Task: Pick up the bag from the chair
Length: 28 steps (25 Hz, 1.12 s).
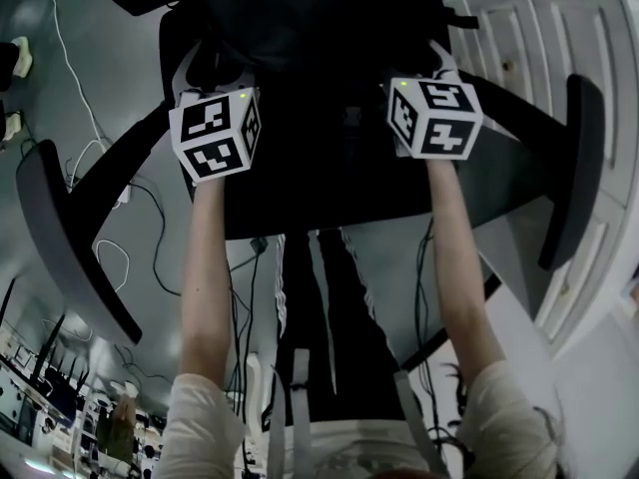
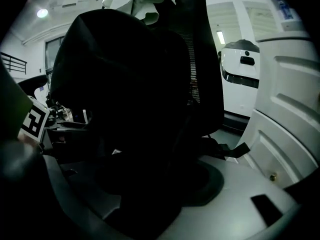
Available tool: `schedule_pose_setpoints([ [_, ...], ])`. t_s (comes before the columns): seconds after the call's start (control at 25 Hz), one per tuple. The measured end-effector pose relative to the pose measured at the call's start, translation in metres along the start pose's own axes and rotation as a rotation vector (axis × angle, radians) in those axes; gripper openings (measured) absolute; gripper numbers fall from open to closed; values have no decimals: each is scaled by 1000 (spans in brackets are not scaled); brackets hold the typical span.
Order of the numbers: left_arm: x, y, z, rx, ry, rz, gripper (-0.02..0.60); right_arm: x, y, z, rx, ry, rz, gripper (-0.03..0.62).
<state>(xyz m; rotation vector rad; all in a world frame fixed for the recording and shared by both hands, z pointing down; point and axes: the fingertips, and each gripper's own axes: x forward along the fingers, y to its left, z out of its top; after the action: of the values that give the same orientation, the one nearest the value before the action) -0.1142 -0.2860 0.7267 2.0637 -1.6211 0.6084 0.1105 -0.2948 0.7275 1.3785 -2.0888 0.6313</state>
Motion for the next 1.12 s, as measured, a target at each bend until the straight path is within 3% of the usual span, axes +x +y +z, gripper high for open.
schedule_pose_setpoints([
  [0.16,3,0,-3,-6,13,-13,276,2,2,-1,-16,-15,-12,234],
  [0.36,5,-2,-9,6,19,-31,229,3,8,-3,-50,-27,-30,189],
  [0.64,5,-4,-8,26,8,-53,166,5,6,0,4,-54,-9,130],
  [1.12,-3,-7,-1,47,-14,-50,120,4,4,5,14,-83,0,99],
])
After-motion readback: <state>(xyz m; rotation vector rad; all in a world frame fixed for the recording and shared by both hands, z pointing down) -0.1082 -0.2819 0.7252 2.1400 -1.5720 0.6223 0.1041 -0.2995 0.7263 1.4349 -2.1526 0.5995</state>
